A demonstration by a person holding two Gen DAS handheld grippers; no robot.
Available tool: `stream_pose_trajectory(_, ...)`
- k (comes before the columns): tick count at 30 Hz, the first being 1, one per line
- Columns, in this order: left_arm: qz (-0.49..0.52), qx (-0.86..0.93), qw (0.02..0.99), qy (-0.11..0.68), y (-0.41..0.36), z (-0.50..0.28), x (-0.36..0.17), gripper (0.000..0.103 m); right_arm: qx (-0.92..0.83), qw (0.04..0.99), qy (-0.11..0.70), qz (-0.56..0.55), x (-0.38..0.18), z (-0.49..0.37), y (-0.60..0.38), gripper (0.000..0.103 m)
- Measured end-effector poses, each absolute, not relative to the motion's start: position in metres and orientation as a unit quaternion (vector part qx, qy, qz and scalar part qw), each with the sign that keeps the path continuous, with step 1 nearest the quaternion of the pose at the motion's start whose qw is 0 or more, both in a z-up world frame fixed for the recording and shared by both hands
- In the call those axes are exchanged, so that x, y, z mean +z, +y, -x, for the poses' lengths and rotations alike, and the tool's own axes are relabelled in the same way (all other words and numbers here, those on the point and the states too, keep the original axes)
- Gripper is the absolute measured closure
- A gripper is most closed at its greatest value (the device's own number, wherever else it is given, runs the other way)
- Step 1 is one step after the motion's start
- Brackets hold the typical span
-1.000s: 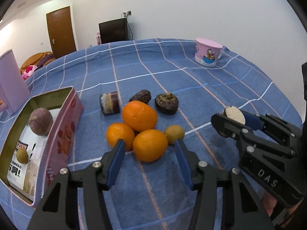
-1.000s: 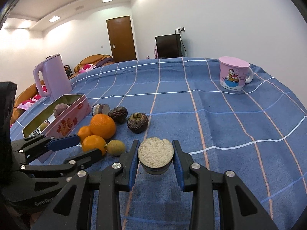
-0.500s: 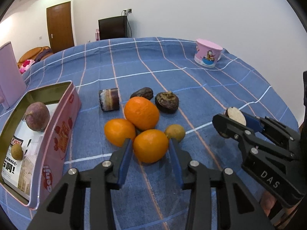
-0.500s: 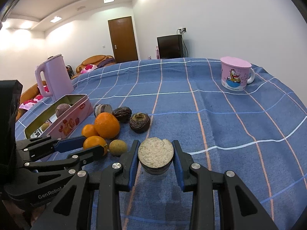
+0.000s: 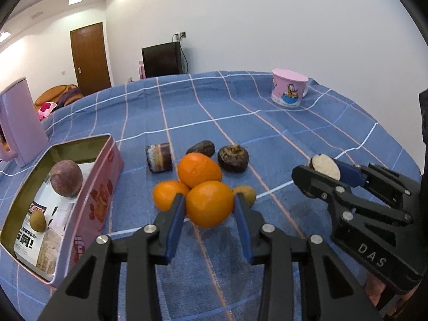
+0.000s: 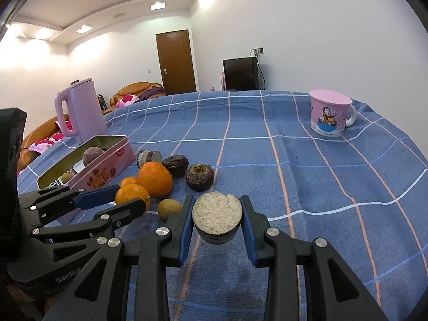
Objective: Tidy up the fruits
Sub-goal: 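Grasp an orange with the left tool while the right tool holds the rice cake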
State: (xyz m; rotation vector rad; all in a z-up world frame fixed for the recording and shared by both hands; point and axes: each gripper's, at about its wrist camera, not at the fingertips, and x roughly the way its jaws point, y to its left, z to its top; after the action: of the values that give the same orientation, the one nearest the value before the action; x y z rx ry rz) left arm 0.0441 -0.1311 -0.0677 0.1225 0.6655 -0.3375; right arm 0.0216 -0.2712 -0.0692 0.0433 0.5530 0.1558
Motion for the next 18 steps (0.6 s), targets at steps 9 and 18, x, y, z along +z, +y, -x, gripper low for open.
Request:
stream_pose_trajectory(9, -0.053, -0.161, 0.939, 0.300, -0.126, -0.036, -0.063, 0.064, 0.088, 0.964, 0.252, -0.014, -0.066, -0.016, -0.268, 0.068)
stream_pose_trajectory(18, -0.050, -0.156, 0.944, 0.285, -0.124, -0.032, -0.060, 0.064, 0.092, 0.967, 0.238, -0.012, -0.066, -0.011, -0.268, 0.068)
